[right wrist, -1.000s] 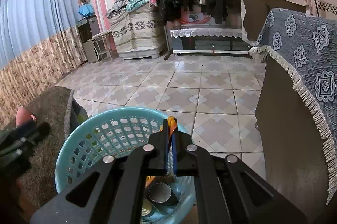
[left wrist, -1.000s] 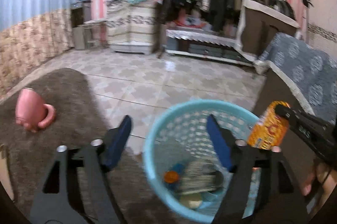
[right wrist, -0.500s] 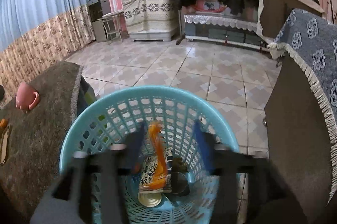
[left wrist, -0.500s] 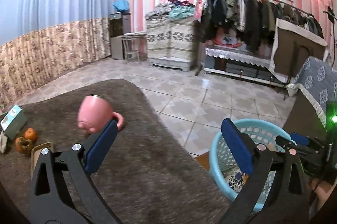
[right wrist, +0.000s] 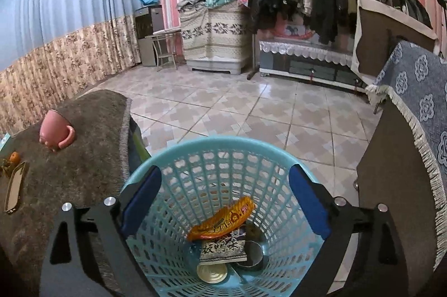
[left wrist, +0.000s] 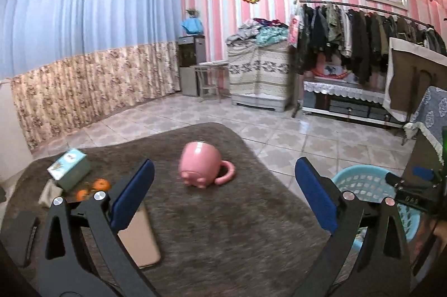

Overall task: Collect trash
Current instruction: 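Move both open grippers back over the rug toward the oranges, then grasp the brown paper bag beside the oranges with the right gripper, then grasp the grey cloth bag with the left gripper while the right gripper holds the paper bag, then carry the grey cloth bag and brown paper bag over the blue basket, then open the left gripper to drop the cloth bag while the right gripper drops the paper bag, then move both open grippers back over the rug toward the two oranges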

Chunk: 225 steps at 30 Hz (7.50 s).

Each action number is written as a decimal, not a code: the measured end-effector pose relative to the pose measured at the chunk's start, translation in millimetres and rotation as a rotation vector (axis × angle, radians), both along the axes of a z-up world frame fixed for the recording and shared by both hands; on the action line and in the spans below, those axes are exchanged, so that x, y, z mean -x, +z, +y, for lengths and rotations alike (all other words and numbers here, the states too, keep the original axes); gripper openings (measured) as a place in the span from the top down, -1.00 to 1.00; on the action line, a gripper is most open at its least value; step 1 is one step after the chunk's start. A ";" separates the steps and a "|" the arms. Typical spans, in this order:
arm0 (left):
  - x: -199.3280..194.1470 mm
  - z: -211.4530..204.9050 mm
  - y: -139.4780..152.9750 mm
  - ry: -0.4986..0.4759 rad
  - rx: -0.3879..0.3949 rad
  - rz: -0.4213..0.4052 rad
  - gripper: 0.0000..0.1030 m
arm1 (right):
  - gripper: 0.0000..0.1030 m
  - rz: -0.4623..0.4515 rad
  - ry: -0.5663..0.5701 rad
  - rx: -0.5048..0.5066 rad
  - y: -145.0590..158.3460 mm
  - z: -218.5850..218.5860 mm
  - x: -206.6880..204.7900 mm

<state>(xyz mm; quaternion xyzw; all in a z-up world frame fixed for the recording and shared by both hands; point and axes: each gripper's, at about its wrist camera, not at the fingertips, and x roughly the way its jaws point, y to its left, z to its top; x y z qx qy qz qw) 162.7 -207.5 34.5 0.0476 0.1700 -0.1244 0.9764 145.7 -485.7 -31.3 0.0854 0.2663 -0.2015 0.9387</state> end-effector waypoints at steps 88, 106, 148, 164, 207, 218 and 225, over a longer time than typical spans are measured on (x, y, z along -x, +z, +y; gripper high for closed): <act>-135.6 336.5 -91.0 0.486 0.057 0.346 -0.89 | 0.33 0.063 0.833 0.048 7.0 378.8 -156.0; -162.9 320.8 -108.8 0.492 -0.032 0.413 0.82 | 0.33 0.018 0.403 0.023 41.8 180.9 -32.9; 0.6 -88.7 -31.1 -0.311 -0.069 0.163 0.83 | 0.33 -0.032 -0.078 -0.044 1.5 -25.7 49.7; -1.5 -182.4 -80.8 -0.469 -0.105 0.245 0.83 | 0.33 -0.019 -0.137 -0.096 -14.0 -57.1 56.7; -2.8 -17.0 -11.0 -0.035 -0.041 0.058 -0.89 | -0.83 -0.027 -0.078 -0.049 -17.1 -15.0 27.7; 49.3 113.5 21.9 0.206 -0.003 -0.002 -0.89 | -0.91 -0.123 0.120 0.033 36.5 67.9 54.0; 80.5 162.7 17.8 0.306 0.022 0.000 -0.89 | -0.92 -0.113 0.224 0.046 41.5 134.6 78.4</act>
